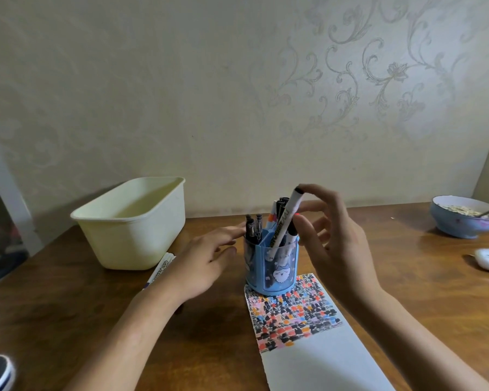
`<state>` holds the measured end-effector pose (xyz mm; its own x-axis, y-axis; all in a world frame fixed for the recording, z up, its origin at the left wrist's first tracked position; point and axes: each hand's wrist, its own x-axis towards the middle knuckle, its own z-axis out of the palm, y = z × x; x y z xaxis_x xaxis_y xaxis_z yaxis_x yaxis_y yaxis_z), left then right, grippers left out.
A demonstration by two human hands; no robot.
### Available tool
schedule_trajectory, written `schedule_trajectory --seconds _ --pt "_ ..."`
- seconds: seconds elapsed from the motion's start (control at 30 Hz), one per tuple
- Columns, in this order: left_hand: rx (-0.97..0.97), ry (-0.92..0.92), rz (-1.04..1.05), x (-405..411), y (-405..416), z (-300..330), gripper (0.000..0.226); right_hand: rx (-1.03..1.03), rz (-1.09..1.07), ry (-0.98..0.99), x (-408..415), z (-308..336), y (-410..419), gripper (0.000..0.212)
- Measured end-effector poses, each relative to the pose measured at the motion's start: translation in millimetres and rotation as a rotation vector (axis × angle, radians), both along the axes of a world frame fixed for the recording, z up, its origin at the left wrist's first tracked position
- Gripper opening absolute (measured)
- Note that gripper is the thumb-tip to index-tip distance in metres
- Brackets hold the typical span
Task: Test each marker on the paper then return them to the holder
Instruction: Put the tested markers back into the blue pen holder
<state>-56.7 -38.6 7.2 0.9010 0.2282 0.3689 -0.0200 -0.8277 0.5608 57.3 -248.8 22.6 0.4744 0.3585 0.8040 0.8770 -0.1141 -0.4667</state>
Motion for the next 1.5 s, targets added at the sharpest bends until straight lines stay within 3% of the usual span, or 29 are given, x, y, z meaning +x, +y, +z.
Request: schedule_trajectory --seconds 0.23,0.43,0.57,0.8,0.97,1.2,1.37,1.5 --pt "0.004 0.006 -0.009 -2 -2 2 0.056 -0.209 -0.015 -0.111 0 -11 4 0.037" --pt "-0.031 0.053 -0.033 -7 3 5 0.051 -0.197 0.037 -0.102 -16 -18 -2 0.049" --pt "-0.014 0.069 0.021 -14 27 5 0.051 -0.246 0.114 -0.042 -29 -30 -7 0.043" --pt "0.213 0.373 0.244 -32 65 -4 0.058 -0.356 0.260 0.015 -40 -40 -3 0.031" --pt "0.251 0.444 0.249 -28 67 -12 0.064 -0.376 0.287 0.050 -37 -45 -2 0.031" --pt "0.271 0.412 0.189 -27 65 -13 0.039 -0.395 0.303 0.101 -37 -47 0 0.031" --pt "0.284 0.462 0.203 -25 65 -16 0.046 -0.421 0.301 0.101 -36 -48 1 0.033" --pt "0.323 0.423 0.188 -23 61 -15 0.036 -0.433 0.296 0.102 -36 -48 2 0.032"
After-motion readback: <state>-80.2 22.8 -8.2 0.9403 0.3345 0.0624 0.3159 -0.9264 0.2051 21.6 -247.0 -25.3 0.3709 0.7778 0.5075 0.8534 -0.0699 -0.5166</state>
